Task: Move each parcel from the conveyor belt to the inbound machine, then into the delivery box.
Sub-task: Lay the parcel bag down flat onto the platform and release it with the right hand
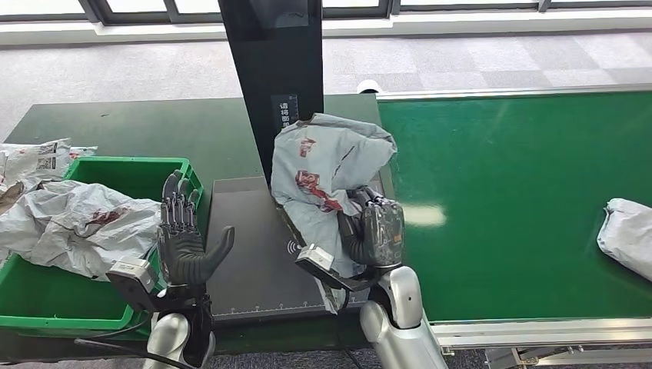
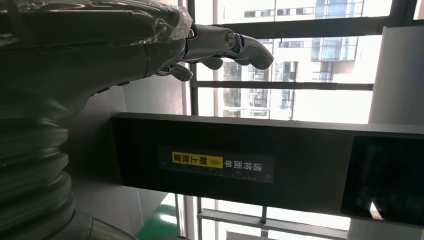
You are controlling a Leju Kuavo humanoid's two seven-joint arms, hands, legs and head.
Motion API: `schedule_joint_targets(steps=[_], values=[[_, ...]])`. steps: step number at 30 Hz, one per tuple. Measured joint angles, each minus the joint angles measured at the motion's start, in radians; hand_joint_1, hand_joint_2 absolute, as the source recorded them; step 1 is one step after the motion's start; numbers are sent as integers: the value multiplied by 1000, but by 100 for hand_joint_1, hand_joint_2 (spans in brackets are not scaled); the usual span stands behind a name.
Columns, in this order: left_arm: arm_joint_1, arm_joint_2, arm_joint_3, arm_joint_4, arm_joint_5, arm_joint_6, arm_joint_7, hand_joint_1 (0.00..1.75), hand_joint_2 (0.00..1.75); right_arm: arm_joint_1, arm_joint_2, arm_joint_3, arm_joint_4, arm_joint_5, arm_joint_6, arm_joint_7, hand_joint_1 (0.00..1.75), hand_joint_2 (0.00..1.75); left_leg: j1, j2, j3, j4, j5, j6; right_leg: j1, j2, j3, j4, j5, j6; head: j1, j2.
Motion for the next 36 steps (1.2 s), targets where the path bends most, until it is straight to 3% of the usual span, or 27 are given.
schedule_joint_targets(steps=[7, 15, 19, 20, 33, 36], values=[[-4, 0, -14, 0, 9, 3, 0, 0, 175, -56, 4, 124, 174, 22, 0, 71, 175, 175, 0, 0, 0, 0, 0, 0, 0, 0, 0, 0, 0, 0, 0, 0], [-8, 1, -41, 0, 15, 9, 0, 0, 175, -119, 18, 132, 292, 68, -1, 136, 174, 175, 0, 0, 0, 0, 0, 0, 0, 0, 0, 0, 0, 0, 0, 0], [-9, 1, -48, 0, 12, 9, 0, 0, 175, -142, 20, 132, 332, 45, -1, 132, 6, 175, 0, 0, 0, 0, 0, 0, 0, 0, 0, 0, 0, 0, 0, 0], [-10, 2, -52, 0, 7, 9, 0, 0, 175, -147, 20, 132, 343, 34, -1, 127, 0, 175, 0, 0, 0, 0, 0, 0, 0, 0, 0, 0, 0, 0, 0, 0], [-15, 3, -80, 0, -8, 36, 0, 0, 175, -156, 22, 128, 387, 28, -2, 118, 0, 175, 0, 0, 0, 0, 0, 0, 0, 0, -1, 0, 0, 0, 0, 0], [-14, 3, -80, -2, -17, 66, -1, 0, 175, -156, 22, 121, 388, -45, -2, 62, 0, 175, 0, 0, 0, 0, 0, 0, 0, 0, -1, 0, 0, 0, 0, 0]])
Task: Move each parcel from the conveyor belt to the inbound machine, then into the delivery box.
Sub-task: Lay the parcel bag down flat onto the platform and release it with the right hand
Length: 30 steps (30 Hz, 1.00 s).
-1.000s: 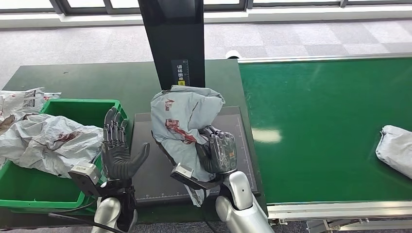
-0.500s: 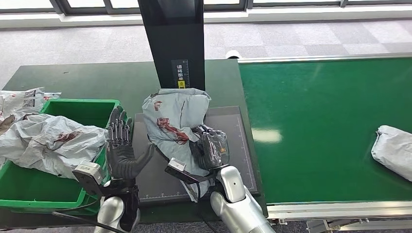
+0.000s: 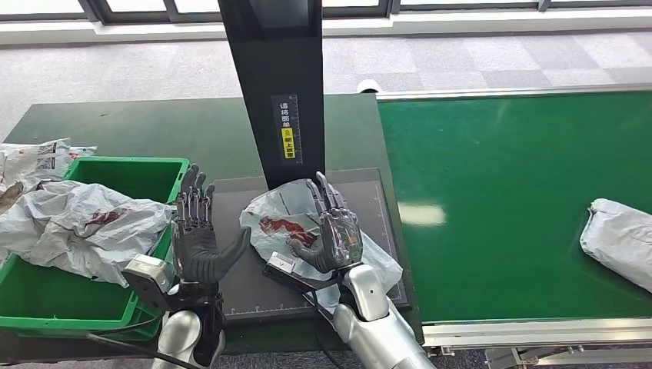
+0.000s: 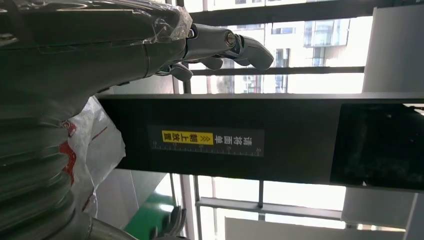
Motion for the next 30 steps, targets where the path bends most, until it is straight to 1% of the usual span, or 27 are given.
schedule_joint_targets(steps=[2, 4, 9, 12, 14, 18, 20, 22, 26, 28, 30], values=[[1, 1, 0, -2, -5, 27, 0, 0, 175, 1, 0, -11, 1, -67, 0, -59, 0, 175, 0, 0, 0, 0, 0, 0, 0, 0, 0, 0, 0, 0, 0, 0], [3, 2, 0, -7, -1, 38, 0, 0, 175, 2, 0, -28, 1, -96, 0, -96, 0, 175, 0, 0, 0, 0, 0, 0, 0, 0, 0, 0, 0, 0, 0, 0], [10, 3, -4, -17, -8, 50, -1, 0, 175, 22, 0, -67, -26, -52, 0, -111, 0, 175, 0, 0, 0, 0, 0, 0, 0, 0, 0, 0, 0, 0, 0, 0], [11, 4, -14, -17, -18, 62, -1, 0, 175, 41, 0, -78, -81, -64, -1, -146, 0, 175, 0, 0, 0, 0, 0, 0, 0, 0, 0, 0, 0, 0, 0, 0], [10, 4, -18, -11, -32, 78, 0, 0, 175, 69, -2, -91, -158, -114, -1, -194, 0, 175, 0, -1, 0, 0, 0, 0, 0, -1, 0, 0, 0, 0, 0, 0], [2, 4, -19, 44, -84, 110, 12, 0, 175, 134, -11, -144, -404, -310, -2, -349, 0, 175, -1, -1, -1, 1, 0, 0, -1, -1, -1, 0, 0, 0, 0, 0], [-5, 4, -19, 86, -110, 110, 24, 0, 175, 160, -15, -170, -519, -388, -1, -403, 0, 175, -2, 0, 0, 1, 0, 0, -1, 0, -1, 0, 0, 0, 0, 0], [-10, 3, -21, 123, -128, 109, 32, 0, 175, 180, -19, -186, -612, -428, -1, -424, 0, 175, -2, 2, 0, 1, -1, 0, -1, 1, -2, 0, 0, 0, 0, 0], [-27, 3, -30, 200, -182, 120, 62, 0, 175, 211, -25, -197, -750, -465, -1, -429, 0, 175, -3, 3, 0, 1, -1, 1, -1, 2, -2, 0, 0, 0, 0, 0], [-47, 1, -34, 253, -219, 141, 83, 0, 175, 220, -26, -198, -804, -481, -1, -429, 0, 175, -3, 3, 0, 1, -1, 0, -1, 2, -3, 0, 0, 0, 0, 0], [-85, -4, -44, 336, -229, 167, 97, 0, 175, 226, -27, -194, -853, -492, -1, -429, 0, 175, -3, 3, 0, 1, 0, 0, -1, 2, -2, 0, 0, 0, 0, 0]])
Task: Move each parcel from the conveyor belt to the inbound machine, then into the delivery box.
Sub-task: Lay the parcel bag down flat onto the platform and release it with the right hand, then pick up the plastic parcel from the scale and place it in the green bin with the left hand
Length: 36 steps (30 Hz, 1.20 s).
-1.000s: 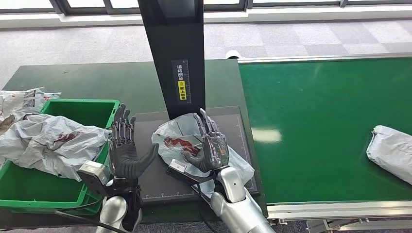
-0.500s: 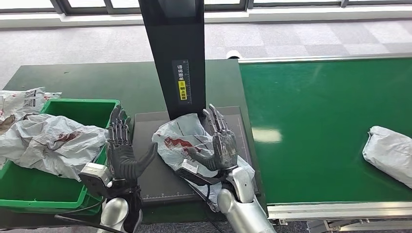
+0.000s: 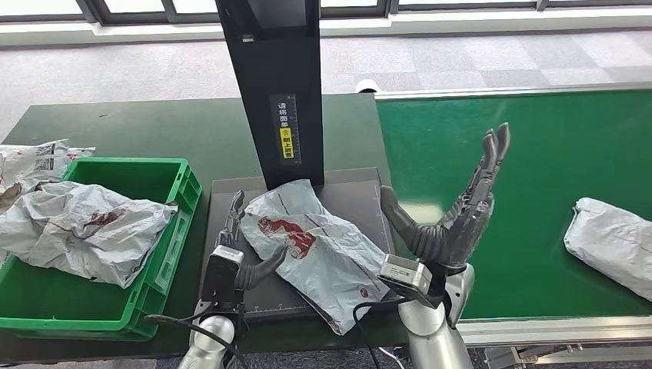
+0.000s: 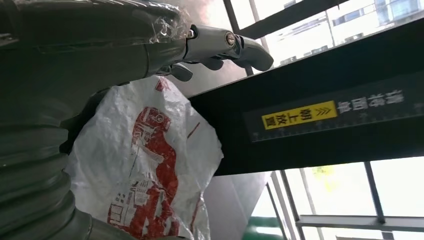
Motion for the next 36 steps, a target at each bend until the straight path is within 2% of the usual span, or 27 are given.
schedule_joint_targets(steps=[7, 18, 19, 20, 22, 23, 24, 30, 36], values=[[-130, -21, -116, 276, 100, 42, 30, 0, 175, 6, -3, 21, -79, -14, 1, 0, 0, 175, 0, 0, 0, 0, 0, 0, 0, 0, 1, 0, 1, 0, 0, 0], [-249, -39, -368, 490, 135, 104, 167, 0, 175, 4, -3, 29, -81, -46, 2, 0, 0, 175, 0, -1, -1, 0, 0, 0, 0, -1, 1, 0, 1, 0, 0, 0], [-256, -39, -394, 501, 136, 110, 177, 7, 175, 4, -3, 31, -80, -51, 2, 0, 0, 175, 0, -1, -1, 0, 0, 0, 0, -1, 1, 0, 1, 0, 0, 0], [-263, -39, -418, 511, 135, 114, 186, 45, 175, 3, -3, 32, -79, -54, 2, 0, 0, 175, 0, -1, -1, 0, 0, 0, 0, -1, 1, 0, 1, 0, 0, 0], [-274, -40, -463, 529, 120, 123, 215, 132, 175, 3, -3, 33, -77, -58, 2, 0, 0, 175, 0, -1, -1, 0, 0, 0, 0, -1, 1, 0, 1, 0, 0, 0], [-281, -40, -487, 539, 105, 129, 237, 169, 175, 3, -3, 34, -75, -61, 2, 0, 0, 175, 0, -1, -1, 0, 0, 0, 0, -1, 1, 0, 1, 0, 0, 0], [-288, -40, -511, 547, 86, 136, 262, 175, 175, 2, -3, 35, -73, -63, 2, 0, 0, 175, 0, -1, -1, 0, 0, 0, 0, -1, 1, 0, 1, 0, 0, 0], [-336, -41, -672, 590, -74, 165, 468, 175, 175, 0, -3, 42, -69, -72, 2, 0, 0, 175, 1, -3, 0, 0, 0, 0, 0, -3, 4, 0, 1, 0, 0, 0], [-371, -42, -804, 601, -164, 150, 577, 175, 175, -1, -3, 47, -65, -74, 2, 1, 0, 175, 1, -4, 2, 0, 0, 0, -1, -4, 7, 0, 0, 0, 0, 0]])
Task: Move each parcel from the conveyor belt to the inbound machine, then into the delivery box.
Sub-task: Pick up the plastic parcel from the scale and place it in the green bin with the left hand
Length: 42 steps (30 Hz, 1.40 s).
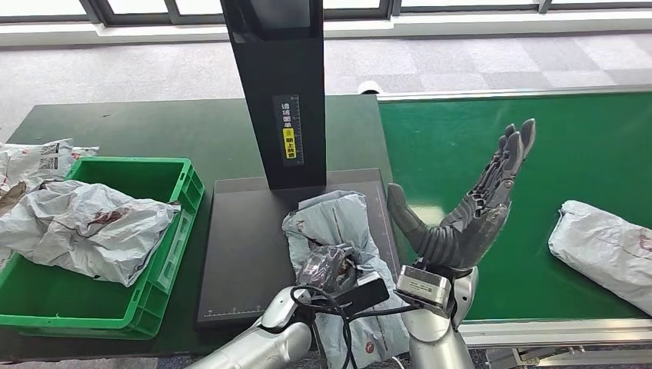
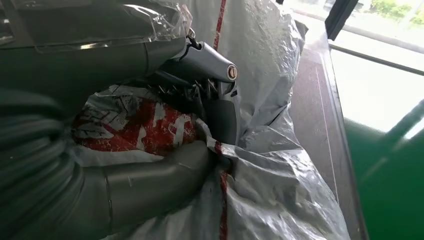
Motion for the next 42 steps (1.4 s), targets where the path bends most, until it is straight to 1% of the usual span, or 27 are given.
schedule_joint_targets(steps=[7, 12, 19, 21, 22, 24, 26, 29, 32, 35, 38, 42], values=[[-22, 0, -90, 18, -88, 23, 95, 175, 175, 0, 0, 0, 3, 1, 0, 0, 0, 175, 0, 0, 0, 0, 0, 0, 0, 0, 1, 0, 0, 0, 0, 0], [-29, -2, -149, 36, -196, 77, 223, 175, 175, 0, 0, 0, 4, -3, 0, 0, 0, 175, 0, 1, 1, 0, 0, 0, 0, 0, 1, 0, 0, 0, 0, 0], [-37, -2, -191, 50, -232, 97, 260, 175, 175, 0, 0, 0, 4, -3, 0, 0, 0, 175, 0, 1, 2, 0, 0, 0, 1, 0, 1, 0, 0, 0, 0, 0], [-34, -1, -189, 44, -326, 113, 296, 175, 175, 0, 0, 0, 4, -3, 0, 0, 0, 175, 0, 1, 2, 0, 0, 0, 1, 1, 1, 0, 0, 0, 0, 0], [-25, 2, -173, 32, -415, 118, 312, 175, 175, 0, 0, 0, 4, -3, 0, 0, 0, 175, 0, 1, 2, 0, 0, 0, 1, 1, 1, 0, 0, 0, 0, 0], [8, 12, -89, -21, -649, 122, 313, 175, 175, 0, 0, -1, 4, -3, 0, 0, 0, 175, 0, 2, 2, 0, 0, 0, 0, 1, 0, 0, 0, 0, 0, 0], [52, 24, 40, -100, -846, 122, 276, 175, 175, 0, 0, -3, 4, -3, 0, 0, 0, 175, 0, 2, 0, 0, 0, 0, 0, 2, -1, 0, 0, 0, 0, 0], [111, 32, 244, -248, -995, 122, 196, 175, 175, 1, 0, -7, 4, -3, 0, 0, 0, 175, 0, 2, 0, 0, 0, 0, 0, 2, -3, 0, 0, 0, 0, 0], [168, 39, 414, -421, -1038, 123, 128, 175, 175, 3, 0, -13, 4, -2, 0, 0, 0, 175, 0, 3, -1, 0, 0, 0, 0, 3, -4, 0, 0, 0, 0, 0], [220, 49, 532, -595, -1043, 124, 80, 175, 175, 9, -2, -17, 4, -1, 0, 0, 0, 175, 0, 2, -2, 0, 0, 0, 1, 3, -4, 0, 0, -1, 0, 0], [262, 55, 618, -756, -1044, 124, 52, 175, 175, 19, -3, -21, 4, 1, 0, 0, 0, 175, 1, 2, -2, 0, 0, 0, 1, 3, -5, 0, 0, -1, 0, 0], [295, 58, 692, -911, -1045, 124, 29, 175, 175, 27, -4, -26, 3, 2, 0, 0, 0, 175, 1, 2, -2, 0, 0, 0, 1, 2, -5, 0, 0, -1, 0, 0]])
